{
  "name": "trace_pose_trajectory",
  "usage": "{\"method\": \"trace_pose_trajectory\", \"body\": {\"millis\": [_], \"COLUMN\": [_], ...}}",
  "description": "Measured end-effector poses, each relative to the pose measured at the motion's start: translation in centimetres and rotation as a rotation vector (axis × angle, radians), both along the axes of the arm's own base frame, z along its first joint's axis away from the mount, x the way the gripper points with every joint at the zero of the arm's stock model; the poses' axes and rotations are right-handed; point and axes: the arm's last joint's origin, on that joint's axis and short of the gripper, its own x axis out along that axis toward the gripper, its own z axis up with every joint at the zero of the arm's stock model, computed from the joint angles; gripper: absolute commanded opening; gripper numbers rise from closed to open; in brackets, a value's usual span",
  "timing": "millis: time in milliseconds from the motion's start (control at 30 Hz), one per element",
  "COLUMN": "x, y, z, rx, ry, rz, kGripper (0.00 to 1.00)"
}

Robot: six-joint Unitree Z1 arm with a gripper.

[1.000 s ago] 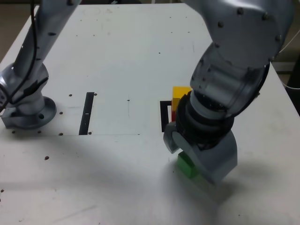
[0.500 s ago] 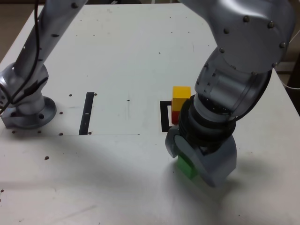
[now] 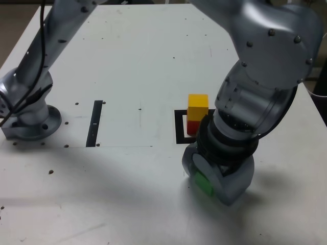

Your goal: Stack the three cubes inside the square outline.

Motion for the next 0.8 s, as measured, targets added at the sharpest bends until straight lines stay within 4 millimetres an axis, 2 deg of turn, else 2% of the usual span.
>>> {"method": "trace_pose_trajectory", "body": {"millis": [567, 800], "x": [-0.04, -0.37], "y": [0.04, 0.25], "z": [-0.04, 0.63], "rx": [0.007, 0.020], "ry": [0.001, 0.011], "rz": [0.010, 0.019], "kGripper": [0.28, 0.28]}}
